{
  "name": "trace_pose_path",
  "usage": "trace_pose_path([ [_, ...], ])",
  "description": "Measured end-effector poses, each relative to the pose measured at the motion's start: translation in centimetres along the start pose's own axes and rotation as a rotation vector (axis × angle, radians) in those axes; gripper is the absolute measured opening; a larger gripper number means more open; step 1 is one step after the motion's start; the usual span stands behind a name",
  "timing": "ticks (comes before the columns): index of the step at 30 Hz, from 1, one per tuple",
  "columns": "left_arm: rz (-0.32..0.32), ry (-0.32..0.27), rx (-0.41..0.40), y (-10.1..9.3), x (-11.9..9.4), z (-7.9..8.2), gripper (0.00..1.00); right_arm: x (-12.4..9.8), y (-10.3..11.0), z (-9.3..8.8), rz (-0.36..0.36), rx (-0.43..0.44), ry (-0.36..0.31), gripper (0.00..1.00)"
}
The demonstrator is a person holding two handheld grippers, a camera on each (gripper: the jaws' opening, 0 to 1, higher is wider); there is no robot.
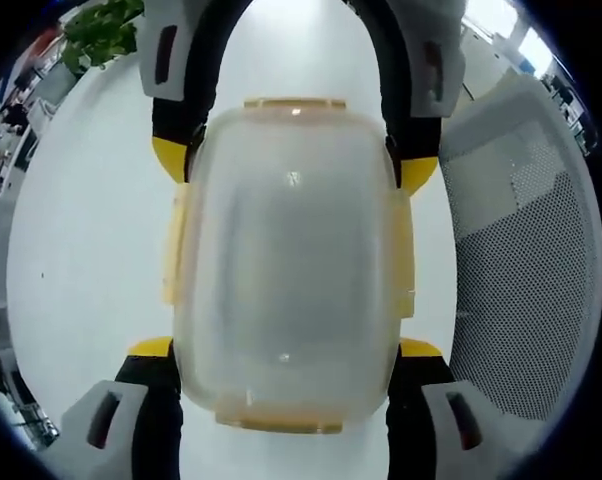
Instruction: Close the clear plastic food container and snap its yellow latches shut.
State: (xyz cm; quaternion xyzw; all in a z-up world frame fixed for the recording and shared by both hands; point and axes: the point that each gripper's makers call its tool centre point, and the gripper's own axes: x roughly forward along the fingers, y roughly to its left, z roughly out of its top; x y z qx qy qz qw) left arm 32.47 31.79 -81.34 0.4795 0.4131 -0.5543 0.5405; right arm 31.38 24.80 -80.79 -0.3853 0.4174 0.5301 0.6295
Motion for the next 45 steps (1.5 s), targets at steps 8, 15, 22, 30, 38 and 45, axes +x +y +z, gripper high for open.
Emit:
trace_pose_path([
  [8,-0.003,0.016,0.008,-0.1,0.0,-0.5,0.85,0.2,0.2,0.6,-0.005,0.010,-0.021,0.85],
  [15,-0.003,-0.016,0.002,0.0,-0.1,-0.4,0.86,0.4,0.2,0.6,-0.004,0.010,-0.005,0.86],
  [22,0.001,-0.047,-0.005,0.0,-0.2,-0.4,0.86,0.6,0.1,0.6,-0.006,0.011,0.013,0.87],
  [30,-0.001,-0.050,-0.011,-0.2,-0.4,-1.4,0.86,1.1,0.2,1.6,-0.004,0.016,0.004,0.88],
  [38,0.000,-0.075,-0.017,-0.3,-0.6,-1.8,0.86,1.4,0.3,2.1,0.000,0.015,0.014,0.89],
  [45,0.000,-0.073,-0.016,-0.3,-0.7,-2.6,0.86,1.8,0.4,2.9,0.000,0.014,0.009,0.89],
])
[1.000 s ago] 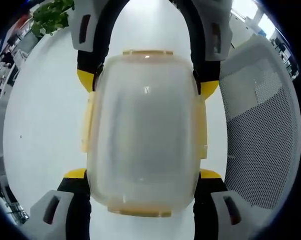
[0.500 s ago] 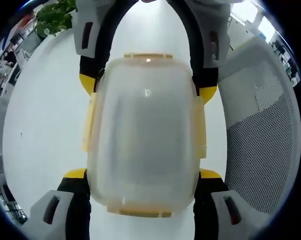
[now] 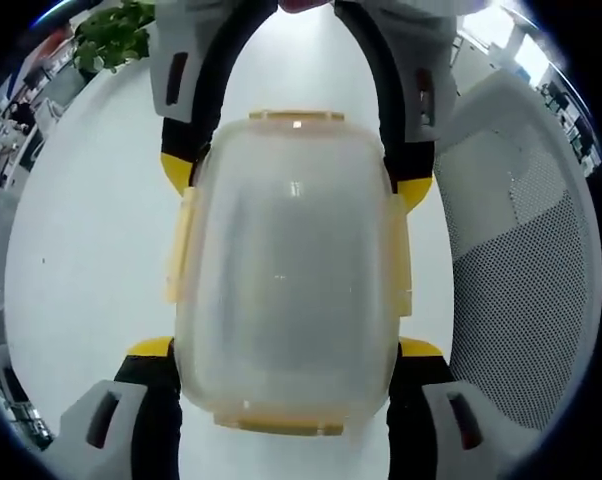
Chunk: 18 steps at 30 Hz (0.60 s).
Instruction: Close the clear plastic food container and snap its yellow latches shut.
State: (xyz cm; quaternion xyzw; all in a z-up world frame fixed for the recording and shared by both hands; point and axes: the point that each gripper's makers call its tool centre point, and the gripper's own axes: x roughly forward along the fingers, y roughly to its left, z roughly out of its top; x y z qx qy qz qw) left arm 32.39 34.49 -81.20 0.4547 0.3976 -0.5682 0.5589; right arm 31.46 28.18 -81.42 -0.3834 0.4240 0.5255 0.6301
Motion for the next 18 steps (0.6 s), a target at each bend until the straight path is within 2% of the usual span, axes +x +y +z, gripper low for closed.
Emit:
trace_pose_path([
  [6,0.002,0.005,-0.002,0.0,-0.2,-0.6,0.86,0.3,0.0,0.7,-0.001,-0.003,-0.011,0.90],
  [18,0.003,0.013,-0.014,0.0,-0.7,-2.7,0.86,1.1,0.2,2.7,-0.006,-0.019,-0.023,0.92],
])
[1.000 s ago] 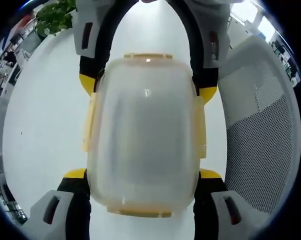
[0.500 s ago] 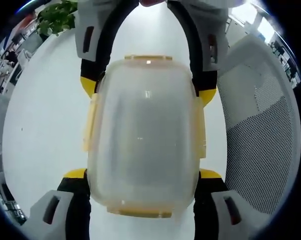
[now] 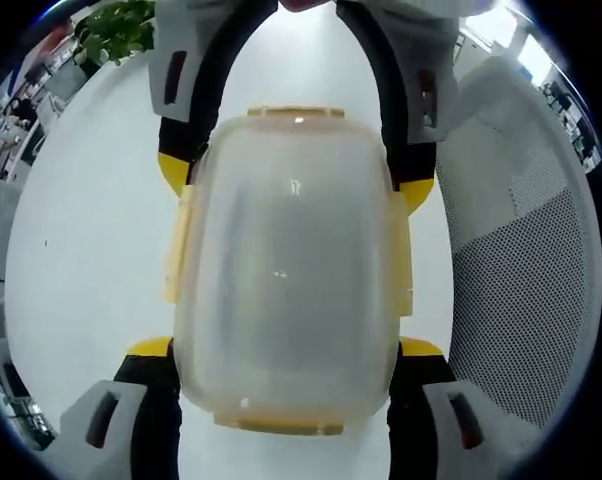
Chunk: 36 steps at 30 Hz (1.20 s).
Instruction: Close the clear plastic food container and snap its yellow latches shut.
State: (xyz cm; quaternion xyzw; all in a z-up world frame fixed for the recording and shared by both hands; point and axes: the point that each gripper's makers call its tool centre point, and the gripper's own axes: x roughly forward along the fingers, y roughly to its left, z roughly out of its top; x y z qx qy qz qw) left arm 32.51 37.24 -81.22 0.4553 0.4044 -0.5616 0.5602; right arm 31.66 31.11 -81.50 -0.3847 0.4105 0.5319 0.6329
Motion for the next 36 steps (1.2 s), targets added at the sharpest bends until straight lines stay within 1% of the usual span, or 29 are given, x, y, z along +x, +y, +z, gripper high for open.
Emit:
trace_pose_path([
  [8,0.000,-0.009,-0.008,0.0,0.0,-0.3,0.86,0.2,0.0,0.3,0.007,-0.006,0.006,0.92],
  [12,-0.002,-0.010,-0.010,0.0,-0.1,-0.8,0.86,0.4,-0.1,0.7,0.011,-0.007,0.007,0.92],
  [15,-0.001,-0.019,-0.014,0.1,-0.3,-1.1,0.86,0.5,-0.1,1.0,0.015,-0.010,0.013,0.92],
  [18,-0.001,-0.037,-0.022,0.1,-0.4,-1.2,0.86,0.7,-0.1,1.2,0.020,-0.017,0.036,0.92],
  [28,0.000,-0.035,-0.027,-0.1,-1.0,-2.8,0.86,1.2,0.1,2.9,0.020,-0.024,0.033,0.92],
  [34,-0.002,-0.029,-0.024,0.2,-1.4,-4.5,0.86,1.8,0.1,4.4,0.017,-0.018,0.021,0.92],
  [35,-0.002,-0.027,-0.023,0.3,-1.4,-4.6,0.86,1.9,0.1,4.6,0.014,-0.015,0.017,0.94],
  [36,-0.001,-0.028,-0.050,0.3,-1.5,-4.8,0.86,2.5,-0.5,4.5,-0.046,-0.060,0.042,0.95],
])
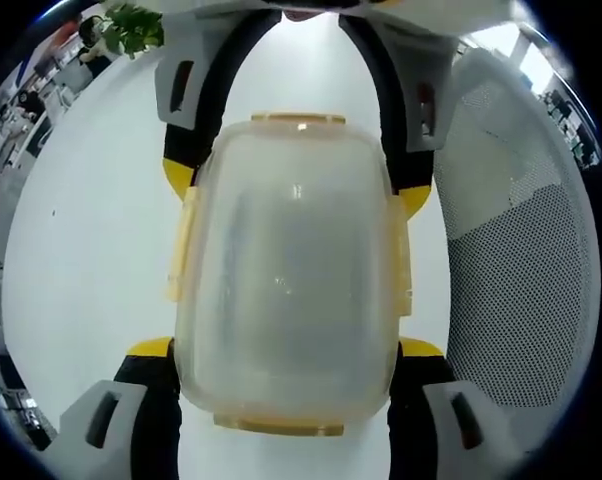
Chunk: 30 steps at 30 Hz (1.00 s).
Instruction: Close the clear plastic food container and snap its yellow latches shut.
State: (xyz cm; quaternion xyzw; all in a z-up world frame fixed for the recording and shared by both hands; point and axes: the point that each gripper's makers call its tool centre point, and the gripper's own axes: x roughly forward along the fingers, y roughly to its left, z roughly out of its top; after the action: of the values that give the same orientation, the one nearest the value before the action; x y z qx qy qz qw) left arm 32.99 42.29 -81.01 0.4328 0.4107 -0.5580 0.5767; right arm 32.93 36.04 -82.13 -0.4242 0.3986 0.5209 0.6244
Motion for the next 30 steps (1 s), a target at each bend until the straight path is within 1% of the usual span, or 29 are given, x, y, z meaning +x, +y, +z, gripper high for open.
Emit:
trace_pose_path([
  [1,0.002,-0.009,0.006,0.0,0.0,0.0,0.86,0.1,0.3,-0.3,-0.006,-0.020,0.038,0.95],
  [2,0.004,-0.012,-0.003,0.0,0.0,-0.1,0.86,0.1,0.4,0.1,0.015,0.010,0.013,0.95],
  [4,0.005,-0.019,-0.004,0.0,0.0,-0.2,0.86,0.2,0.3,0.1,0.021,-0.003,0.026,0.95],
  [7,0.003,-0.018,-0.006,0.1,0.0,-0.3,0.86,0.2,0.3,0.2,0.022,-0.005,0.024,0.95],
  [13,-0.003,-0.013,0.000,0.0,0.0,-0.3,0.86,0.2,0.3,0.5,0.017,-0.003,0.015,0.95],
  [18,-0.008,-0.001,0.034,0.2,-0.1,-0.7,0.86,0.3,0.3,1.0,0.002,0.035,-0.005,0.94],
  [22,-0.012,-0.005,0.051,0.3,-0.1,-0.9,0.87,0.3,0.4,1.4,-0.005,0.052,0.001,0.94],
  [24,-0.011,-0.006,0.053,0.4,-0.1,-1.0,0.87,0.3,0.4,1.3,-0.009,0.054,0.001,0.94],
  [29,-0.001,-0.007,0.050,0.4,-0.1,-0.9,0.87,0.2,0.2,1.4,-0.014,0.057,-0.029,0.94],
  [30,-0.001,-0.004,0.051,0.4,-0.1,-0.9,0.87,0.2,0.2,1.4,-0.013,0.057,-0.026,0.94],
])
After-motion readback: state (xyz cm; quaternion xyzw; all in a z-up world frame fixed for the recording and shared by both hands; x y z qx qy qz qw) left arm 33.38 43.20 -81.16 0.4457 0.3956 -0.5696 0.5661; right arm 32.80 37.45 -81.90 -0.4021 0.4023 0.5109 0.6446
